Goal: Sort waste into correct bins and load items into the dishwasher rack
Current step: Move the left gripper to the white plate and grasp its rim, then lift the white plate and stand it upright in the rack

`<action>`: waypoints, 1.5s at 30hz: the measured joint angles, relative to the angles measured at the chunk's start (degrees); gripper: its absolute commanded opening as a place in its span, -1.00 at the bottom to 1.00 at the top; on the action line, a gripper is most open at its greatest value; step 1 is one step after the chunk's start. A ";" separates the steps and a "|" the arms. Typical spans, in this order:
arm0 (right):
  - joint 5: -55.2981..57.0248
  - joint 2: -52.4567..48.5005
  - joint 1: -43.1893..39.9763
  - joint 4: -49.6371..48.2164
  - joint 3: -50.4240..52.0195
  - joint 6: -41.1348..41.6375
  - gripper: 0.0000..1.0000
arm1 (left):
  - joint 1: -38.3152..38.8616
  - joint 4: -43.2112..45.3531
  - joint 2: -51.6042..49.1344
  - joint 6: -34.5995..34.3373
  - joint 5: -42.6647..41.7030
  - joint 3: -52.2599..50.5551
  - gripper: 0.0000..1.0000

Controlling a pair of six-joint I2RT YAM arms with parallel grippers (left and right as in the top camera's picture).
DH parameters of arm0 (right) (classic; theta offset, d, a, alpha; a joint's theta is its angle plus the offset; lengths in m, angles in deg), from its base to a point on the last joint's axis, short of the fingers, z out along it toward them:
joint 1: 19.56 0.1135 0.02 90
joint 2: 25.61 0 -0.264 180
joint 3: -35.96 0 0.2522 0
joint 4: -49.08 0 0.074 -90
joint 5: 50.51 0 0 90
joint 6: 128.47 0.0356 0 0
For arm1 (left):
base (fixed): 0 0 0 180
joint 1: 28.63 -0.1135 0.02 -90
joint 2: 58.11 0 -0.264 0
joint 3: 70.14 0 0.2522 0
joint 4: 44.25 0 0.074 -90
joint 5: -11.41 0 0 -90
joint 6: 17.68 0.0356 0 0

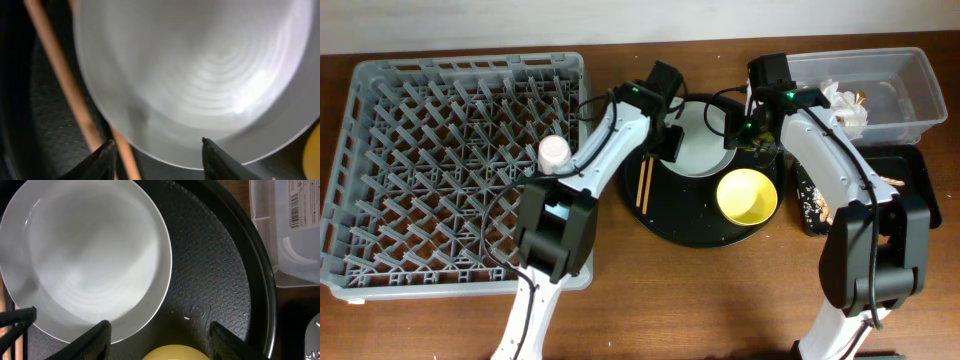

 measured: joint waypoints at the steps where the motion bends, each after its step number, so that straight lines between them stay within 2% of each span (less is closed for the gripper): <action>1: -0.02 0.00 0.00 0.04 0.00 0.00 0.26 | 0.20 0.00 0.00 -0.11 -0.07 0.00 0.00; 10: 0.00 0.00 0.00 0.61 0.00 0.00 0.26 | 0.46 -0.61 -0.42 -7.48 2.14 0.00 -0.03; 13: 0.00 0.00 0.00 0.66 0.00 -0.02 0.26 | 0.68 -0.39 -0.92 -9.42 2.45 0.00 -0.21; 15: 0.00 0.00 0.00 0.70 0.00 0.00 0.26 | 1.01 -0.28 -2.05 -10.32 2.58 0.00 -0.42; 20: 0.00 0.00 0.00 0.81 0.00 -0.02 0.26 | 1.42 0.24 -3.26 -11.45 2.97 0.07 -0.63; 22: 0.00 0.00 0.00 0.81 0.00 0.00 0.26 | 1.53 0.76 -3.26 -12.02 2.99 0.07 -0.79; 23: 0.00 0.00 0.00 0.83 0.00 -0.02 0.26 | 1.64 0.90 -3.26 -12.17 2.99 0.07 -0.95; 24: 0.00 0.00 0.00 0.83 0.00 -0.02 0.27 | 1.75 1.18 -3.26 -12.44 3.08 0.07 -0.98; 30: 0.00 0.00 0.00 0.98 0.00 0.02 0.27 | 1.95 0.72 -3.23 -13.35 3.08 1.16 -0.99; 36: -0.04 0.00 0.00 0.98 0.00 -0.02 0.29 | 0.87 -8.63 -3.65 -11.89 4.22 10.29 -0.99; 40: -0.74 0.00 -0.22 1.03 0.00 0.66 0.46 | -0.74 -16.87 -4.22 -9.66 11.06 21.27 -0.99; 45: -1.86 0.00 -2.38 1.03 0.00 3.34 0.50 | -1.55 -27.36 -4.28 -6.49 23.65 36.92 -0.99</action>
